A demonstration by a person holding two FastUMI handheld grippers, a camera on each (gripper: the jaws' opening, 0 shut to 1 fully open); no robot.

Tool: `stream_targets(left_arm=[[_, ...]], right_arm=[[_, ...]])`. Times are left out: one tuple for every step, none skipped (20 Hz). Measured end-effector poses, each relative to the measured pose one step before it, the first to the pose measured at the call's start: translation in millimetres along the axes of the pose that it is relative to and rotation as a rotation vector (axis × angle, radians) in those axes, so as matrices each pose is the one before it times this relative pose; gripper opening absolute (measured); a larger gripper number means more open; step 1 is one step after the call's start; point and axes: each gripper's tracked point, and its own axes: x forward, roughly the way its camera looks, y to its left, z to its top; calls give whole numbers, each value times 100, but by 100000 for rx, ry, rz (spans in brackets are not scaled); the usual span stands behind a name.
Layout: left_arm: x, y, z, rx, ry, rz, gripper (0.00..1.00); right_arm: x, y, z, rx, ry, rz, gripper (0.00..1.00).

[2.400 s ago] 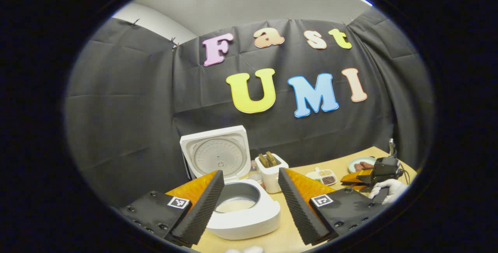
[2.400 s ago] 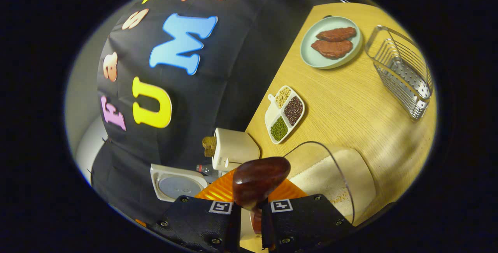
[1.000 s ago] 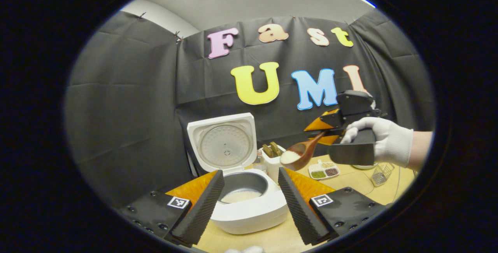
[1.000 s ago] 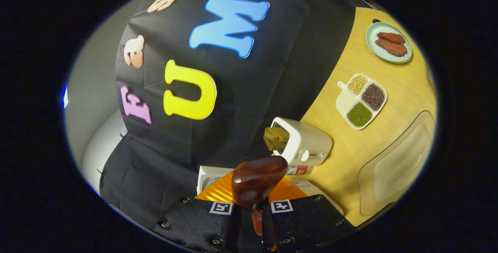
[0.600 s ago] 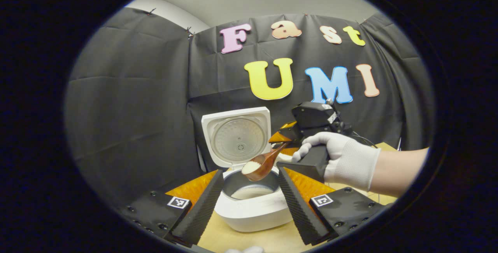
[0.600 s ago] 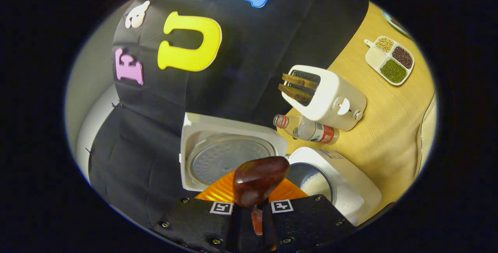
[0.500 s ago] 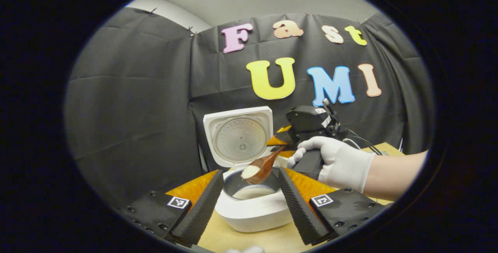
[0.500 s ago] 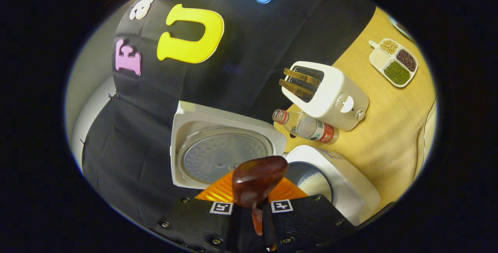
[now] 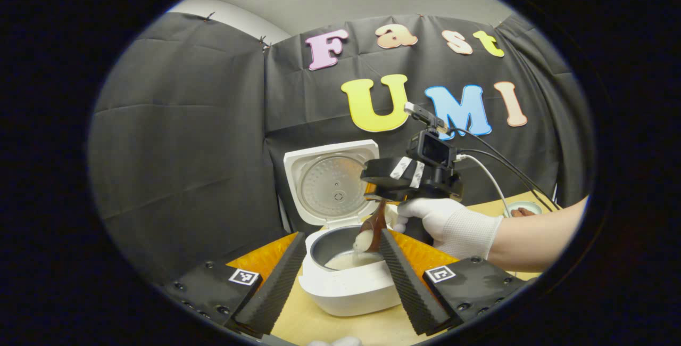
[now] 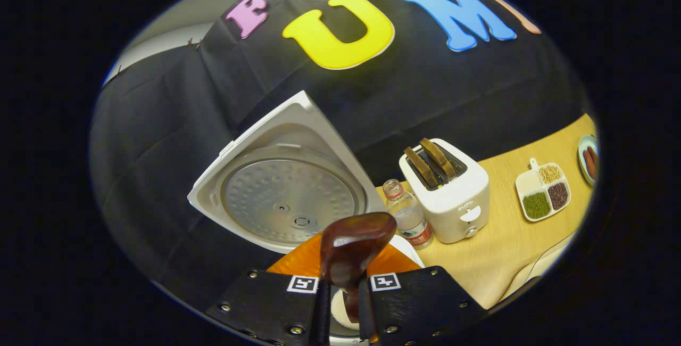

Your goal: Close the left gripper, press the button to open the rice cooker; take a wooden spoon from the chopstick holder with the right hand, scoop a spoonful of rice and pour it into the rice cooker, then put the wooden spoon back into the chopstick holder.

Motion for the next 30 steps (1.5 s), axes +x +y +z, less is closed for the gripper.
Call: stream_targets(left_arm=[[-63, -154, -60, 451, 72, 111, 99], [-3, 40, 46, 151, 19, 173, 99], [-78, -3, -89, -238, 114, 90, 99], [-96, 11, -46, -413, 246, -53, 99], [-119, -133, -29, -846, -236, -393, 99], [-130, 9, 131, -745, 12, -71, 97], [-164, -117, 111, -611, -362, -89, 97], [-47, 19, 177, -12, -429, 222, 98], [-74, 180, 134, 169, -569, 430, 97], [-148, -52, 150, 322, -168, 304, 99], [-138, 63, -146, -47, -243, 228, 99], [-180, -27, 69, -245, -154, -32, 98], [-147, -17, 86, -67, -216, 36, 98], [-157, 27, 27, 118, -12, 551, 98], [-81, 118, -8, 4, -4, 208, 99], [-34, -61, -29, -51, 255, -91, 99], [-106, -56, -60, 109, 146, 199, 98], [-67, -92, 6, 141, 50, -157, 98], [-137, -35, 24, 149, -142, 58, 99], [-2, -72, 202, -102, -52, -156, 98], [-56, 34, -96, -701, 434, -12, 98], [-59, -96, 229, -987, 30, -249, 97], [-104, 27, 141, -247, -230, 147, 98], [-12, 45, 158, 338, -287, 242, 98], [-89, -1, 133, 483, -387, 55, 99], [3, -41, 209, 353, -207, 14, 98], [-284, -84, 6, -10, -96, -144, 99], [-5, -95, 145, -95, -99, -182, 98], [-89, -223, -113, 42, 283, -235, 97], [-83, -222, -17, 121, 203, -388, 97]], right_arm=[[-37, 327, -137, -6484, -328, -762, 21], [-212, 406, -10, -7489, -889, 748, 21], [-33, 431, -1, -7958, -1298, -703, 21], [-149, 521, 231, -8162, -1945, 1288, 21], [-158, 416, -92, -7510, -911, -329, 21], [-109, 902, 73, -5708, -1008, 1618, 21], [61, 425, 2, -7245, -885, 311, 21], [61, 652, 172, -5377, -954, 1570, 21], [22, 438, -174, -4824, -271, 931, 21], [-134, 387, -61, -5096, -666, 556, 21], [-214, 262, 161, -3707, -676, 121, 21], [-188, 85, 122, -5037, -937, -214, 21], [-236, 144, 27, -3560, -533, -69, 21], [-200, 154, -25, -2361, -134, 380, 21], [125, 176, -43, -2396, 27, 318, 21], [98, 63, 44, -1382, -434, 316, 21], [41, -67, -173, -2493, -463, 128, 21], [-26, 141, -7, -720, -125, 652, 21], [3, -103, -271, 120, 579, 724, 21], [40, 89, 72, 1257, 381, 956, 21], [52, 25, -9, 1675, 477, 816, 21], [-134, -167, -5, 3107, 760, 549, 21], [-68, 45, -171, 5518, 992, 135, 21], [-131, -155, 127, 8815, 647, 471, 22], [-291, 19, 171, 12038, 975, 914, 21], [-300, -256, 530, 12687, 166, 950, 22], [-353, -550, 446, 11437, 324, -464, 21], [-580, -202, 965, 9323, -84, 1, 21], [-677, -481, 794, 8538, -88, 1714, 21], [-383, -484, 340, 8245, 1125, 1716, 21]])
